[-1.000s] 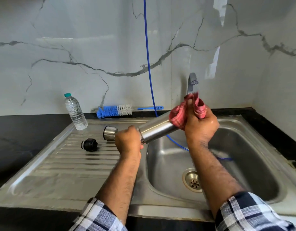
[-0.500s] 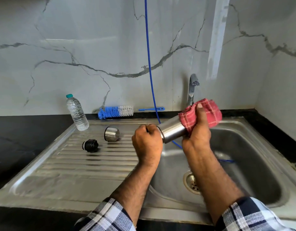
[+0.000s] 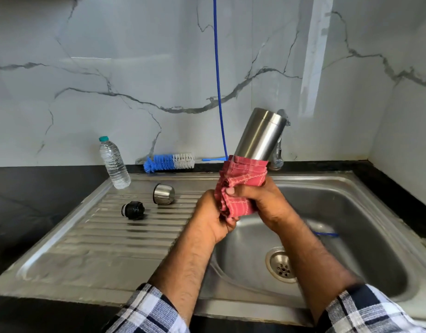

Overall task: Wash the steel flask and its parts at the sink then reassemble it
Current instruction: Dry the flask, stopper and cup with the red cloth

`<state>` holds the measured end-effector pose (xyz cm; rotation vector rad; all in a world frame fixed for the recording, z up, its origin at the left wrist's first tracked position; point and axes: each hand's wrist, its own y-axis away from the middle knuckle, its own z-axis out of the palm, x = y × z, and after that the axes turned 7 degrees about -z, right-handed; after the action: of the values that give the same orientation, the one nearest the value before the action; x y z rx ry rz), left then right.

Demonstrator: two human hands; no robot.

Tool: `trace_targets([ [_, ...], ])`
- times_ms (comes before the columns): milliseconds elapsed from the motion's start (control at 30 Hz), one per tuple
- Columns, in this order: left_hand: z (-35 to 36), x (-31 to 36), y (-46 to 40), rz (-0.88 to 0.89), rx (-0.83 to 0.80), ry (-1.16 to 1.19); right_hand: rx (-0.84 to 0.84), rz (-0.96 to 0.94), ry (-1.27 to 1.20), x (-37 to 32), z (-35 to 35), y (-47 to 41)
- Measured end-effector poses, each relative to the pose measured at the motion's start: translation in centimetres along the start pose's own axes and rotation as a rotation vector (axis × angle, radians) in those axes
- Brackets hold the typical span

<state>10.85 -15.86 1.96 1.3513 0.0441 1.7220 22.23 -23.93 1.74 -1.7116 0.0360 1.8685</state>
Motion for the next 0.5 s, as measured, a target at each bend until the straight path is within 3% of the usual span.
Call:
trace_targets([
  [67, -0.1, -0.1, 0.3, 0.016, 0.006, -0.17, 0.019, -0.023, 0.009, -0.1, -0.6, -0.2],
  [133, -0.1, -0.2, 0.0, 0.111, 0.116, -0.366, 0.092, -0.028, 0.007, -0.5, -1.1, -0.4],
  [233, -0.4, 0.0, -1.3, 0.337, 0.236, -0.344, 0.153, 0.001, -0.067, -0.9, -2.4, -0.5],
  [367, -0.5, 0.3, -1.4, 0.395, 0.102, -0.204, 0.04, 0.149, -0.414, -1.2, -2.7, -0.6],
  [500, -0.8, 0.2, -1.1, 0.326, -0.047, -0.177, -0.099, 0.115, -0.555, -1.6, -2.5, -0.7],
])
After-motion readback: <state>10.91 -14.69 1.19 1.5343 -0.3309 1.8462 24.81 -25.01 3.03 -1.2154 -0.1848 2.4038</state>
